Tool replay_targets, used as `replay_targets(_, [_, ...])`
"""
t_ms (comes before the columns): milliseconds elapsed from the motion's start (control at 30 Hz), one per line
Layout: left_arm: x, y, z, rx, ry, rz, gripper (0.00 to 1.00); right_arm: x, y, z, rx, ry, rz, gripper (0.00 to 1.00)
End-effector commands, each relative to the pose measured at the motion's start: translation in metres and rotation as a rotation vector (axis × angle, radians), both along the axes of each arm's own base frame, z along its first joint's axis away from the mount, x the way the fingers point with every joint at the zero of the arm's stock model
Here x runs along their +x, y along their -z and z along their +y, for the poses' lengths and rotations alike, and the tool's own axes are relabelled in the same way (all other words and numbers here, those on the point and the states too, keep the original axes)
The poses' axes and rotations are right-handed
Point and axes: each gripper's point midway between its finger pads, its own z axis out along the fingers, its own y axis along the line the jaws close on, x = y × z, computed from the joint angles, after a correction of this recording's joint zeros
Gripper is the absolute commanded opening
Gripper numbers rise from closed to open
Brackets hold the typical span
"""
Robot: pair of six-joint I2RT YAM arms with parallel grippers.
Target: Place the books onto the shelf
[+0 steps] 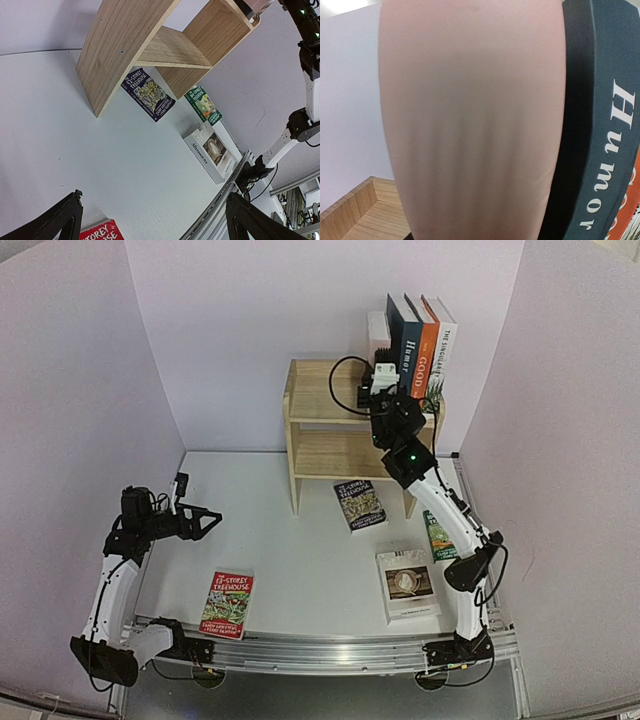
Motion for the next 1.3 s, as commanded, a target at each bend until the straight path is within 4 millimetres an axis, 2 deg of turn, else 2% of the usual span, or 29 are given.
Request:
replay_targets(0, [-0.006, -0.003, -0.003, -0.010, 0.025, -0.012, 1.00, -0.001, -0.023, -0.024, 0.065, 0.035, -0.072, 0.35])
replay_targets(167, [-0.007, -0.003, -0.003, -0.009, 0.029, -0.009, 1.00, 0.002, -0.020, -0.022, 0.063, 0.025, -0.068, 0.37])
replay_targets(367, [-0.006, -0.002, -0.003, -0.008, 0.031, -0.008, 1.00, 0.000, -0.015, -0.022, 0.076, 0.003, -0.053, 0.53])
replay_targets(600, [-0.007, -0.002, -0.004, -0.012, 0.037, -0.003, 1.00, -0.004, -0.015, -0.025, 0.080, 0.004, -0.047, 0.54])
replay_targets(767, [-0.008, -0.001, -0.004, -0.014, 0.038, 0.000, 1.00, -0.014, -0.021, -0.031, 0.088, 0.001, -0.056, 0.56])
replay_targets(900, [-0.009, 0.000, -0.004, -0.014, 0.040, 0.003, 1.00, -0.022, -0.024, -0.035, 0.095, 0.010, -0.066, 0.62])
replay_targets(1033, [-0.009, 0.001, -0.005, -0.015, 0.043, 0.006, 1.00, -0.029, -0.024, -0.032, 0.084, 0.001, -0.066, 0.72])
replay_targets(1267, [-0.009, 0.003, -0.005, -0.015, 0.046, 0.014, 1.00, -0.039, -0.024, -0.024, 0.074, -0.026, -0.064, 0.75])
